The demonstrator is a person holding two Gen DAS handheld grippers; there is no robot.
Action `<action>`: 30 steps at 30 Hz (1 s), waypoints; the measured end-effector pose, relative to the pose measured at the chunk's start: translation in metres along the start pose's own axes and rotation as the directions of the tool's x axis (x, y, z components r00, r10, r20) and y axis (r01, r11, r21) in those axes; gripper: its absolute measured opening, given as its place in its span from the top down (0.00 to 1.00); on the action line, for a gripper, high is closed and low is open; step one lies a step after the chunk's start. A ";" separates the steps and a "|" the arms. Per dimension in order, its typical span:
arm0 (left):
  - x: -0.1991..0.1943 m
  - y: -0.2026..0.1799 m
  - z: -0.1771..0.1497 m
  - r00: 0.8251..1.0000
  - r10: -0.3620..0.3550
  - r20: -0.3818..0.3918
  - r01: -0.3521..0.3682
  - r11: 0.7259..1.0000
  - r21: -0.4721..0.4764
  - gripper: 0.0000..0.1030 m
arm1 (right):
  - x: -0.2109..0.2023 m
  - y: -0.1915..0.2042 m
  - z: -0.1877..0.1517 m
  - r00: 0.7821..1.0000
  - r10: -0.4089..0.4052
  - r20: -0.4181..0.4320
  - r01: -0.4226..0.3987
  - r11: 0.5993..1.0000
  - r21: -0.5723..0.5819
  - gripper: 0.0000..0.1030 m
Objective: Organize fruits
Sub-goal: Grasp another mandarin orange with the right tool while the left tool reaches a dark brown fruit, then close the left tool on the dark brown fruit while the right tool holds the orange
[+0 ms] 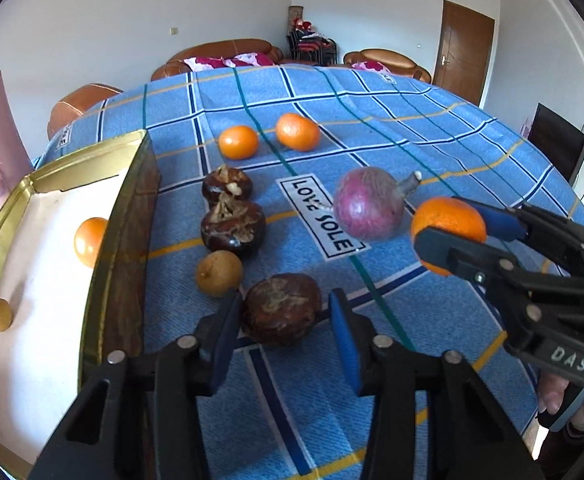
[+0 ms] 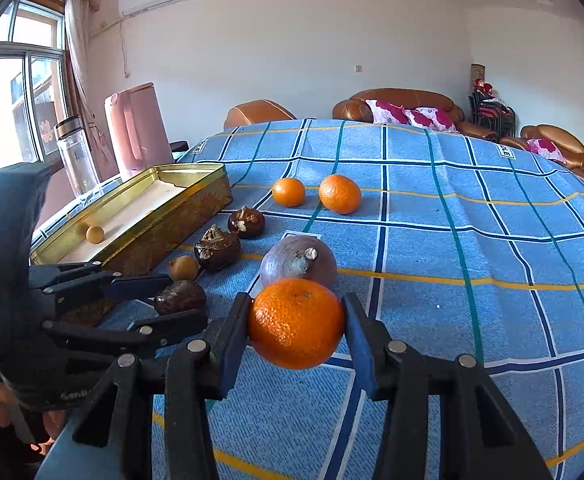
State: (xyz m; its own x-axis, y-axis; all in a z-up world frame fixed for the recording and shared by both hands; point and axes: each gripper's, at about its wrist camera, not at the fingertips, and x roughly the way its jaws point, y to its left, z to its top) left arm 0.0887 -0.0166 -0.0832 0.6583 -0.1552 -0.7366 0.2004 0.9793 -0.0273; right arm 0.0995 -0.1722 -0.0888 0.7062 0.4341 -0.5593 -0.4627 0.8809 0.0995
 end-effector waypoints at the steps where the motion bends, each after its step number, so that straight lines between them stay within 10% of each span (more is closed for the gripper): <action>1: 0.000 0.001 0.000 1.000 -0.005 0.002 0.005 1.000 -0.003 0.59 | 0.000 0.000 0.000 1.000 0.000 0.001 0.000 1.000 -0.002 0.53; 30: -0.032 -0.002 -0.008 0.976 0.042 0.213 -0.048 0.999 0.022 0.59 | -0.019 0.009 -0.005 0.994 0.007 0.113 0.001 0.997 -0.073 0.53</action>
State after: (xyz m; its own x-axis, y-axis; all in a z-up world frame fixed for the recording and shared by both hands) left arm 0.0612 -0.0127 -0.0645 0.8058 -0.1383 -0.5758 0.1849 0.9825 0.0229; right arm 0.0787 -0.1735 -0.0816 0.7586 0.4591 -0.4623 -0.4999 0.8652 0.0387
